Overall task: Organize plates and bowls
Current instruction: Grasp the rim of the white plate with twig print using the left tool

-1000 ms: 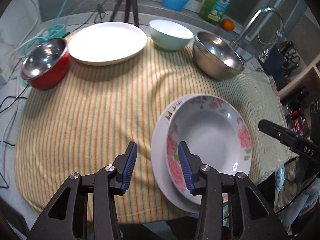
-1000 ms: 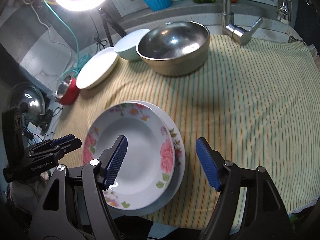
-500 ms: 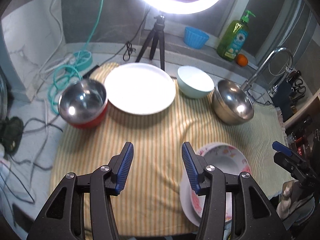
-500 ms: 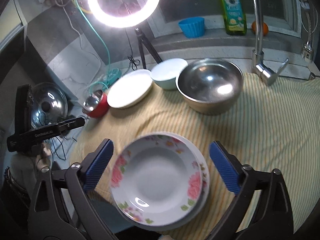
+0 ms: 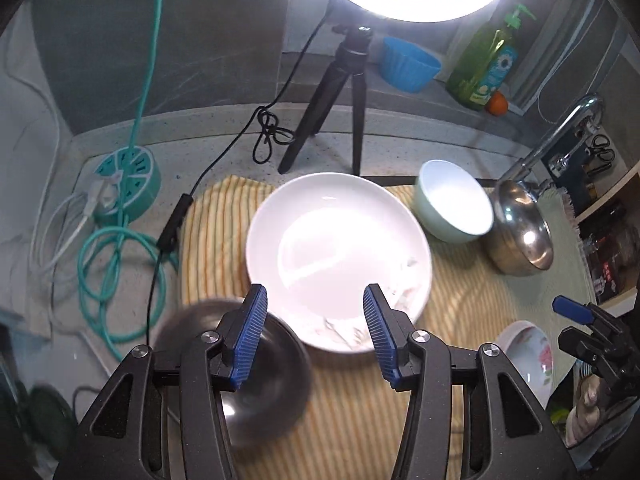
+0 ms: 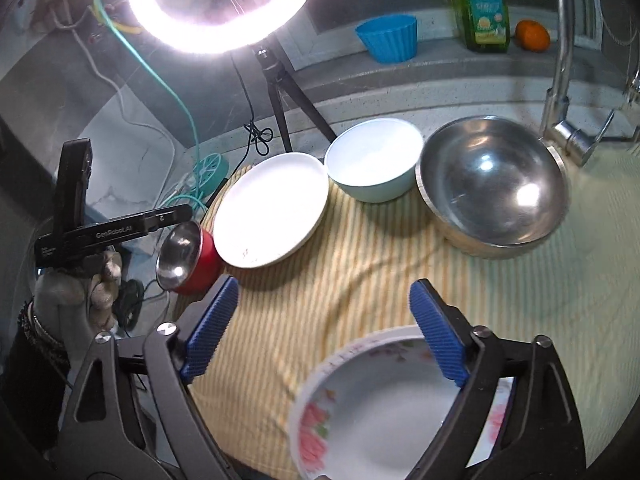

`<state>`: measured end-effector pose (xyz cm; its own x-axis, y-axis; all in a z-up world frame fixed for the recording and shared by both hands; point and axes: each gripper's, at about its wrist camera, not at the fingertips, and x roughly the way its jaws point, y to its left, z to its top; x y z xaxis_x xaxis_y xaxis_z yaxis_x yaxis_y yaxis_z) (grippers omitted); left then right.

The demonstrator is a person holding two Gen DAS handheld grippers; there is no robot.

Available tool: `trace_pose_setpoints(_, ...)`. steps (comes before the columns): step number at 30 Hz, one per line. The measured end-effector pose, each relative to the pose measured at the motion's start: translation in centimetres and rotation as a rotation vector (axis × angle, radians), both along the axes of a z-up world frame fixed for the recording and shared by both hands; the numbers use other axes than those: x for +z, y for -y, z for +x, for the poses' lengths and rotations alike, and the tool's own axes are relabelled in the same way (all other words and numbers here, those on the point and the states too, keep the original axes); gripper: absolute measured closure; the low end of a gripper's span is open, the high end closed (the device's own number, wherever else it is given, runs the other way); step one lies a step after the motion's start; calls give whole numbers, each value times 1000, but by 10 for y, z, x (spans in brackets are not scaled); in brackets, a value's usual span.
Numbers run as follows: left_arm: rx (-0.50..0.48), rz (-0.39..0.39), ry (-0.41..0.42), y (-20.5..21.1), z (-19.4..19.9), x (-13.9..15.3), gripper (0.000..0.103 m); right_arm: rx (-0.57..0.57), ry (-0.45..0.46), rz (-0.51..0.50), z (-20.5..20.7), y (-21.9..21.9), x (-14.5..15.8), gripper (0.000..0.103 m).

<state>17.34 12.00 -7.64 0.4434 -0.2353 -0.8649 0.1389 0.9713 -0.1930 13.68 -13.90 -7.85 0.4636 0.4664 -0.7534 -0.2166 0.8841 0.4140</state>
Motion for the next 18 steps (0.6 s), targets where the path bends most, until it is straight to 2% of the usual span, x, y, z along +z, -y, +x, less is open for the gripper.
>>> trace_pose_setpoints(6, -52, -16, -69, -17, 47, -23, 57, -41, -118, 19, 39, -32, -29, 44)
trace_pose_setpoints(10, -101, -14, -100, -16, 66, -34, 57, -64, -158, 25, 50, -44, -42, 45)
trace_pose_setpoints(12, -111, -15, -114, -17, 74, -41, 60, -83, -177, 23, 57, -48, -50, 45)
trace_pose_setpoints(15, -127, -37, -153, -19, 86, -53, 68, -113, -206, 36, 66, -50, -61, 52)
trace_pose_setpoints(18, -147, -30, -164, -19, 93, -60, 68, -144, -231, 46, 73, -52, -69, 52)
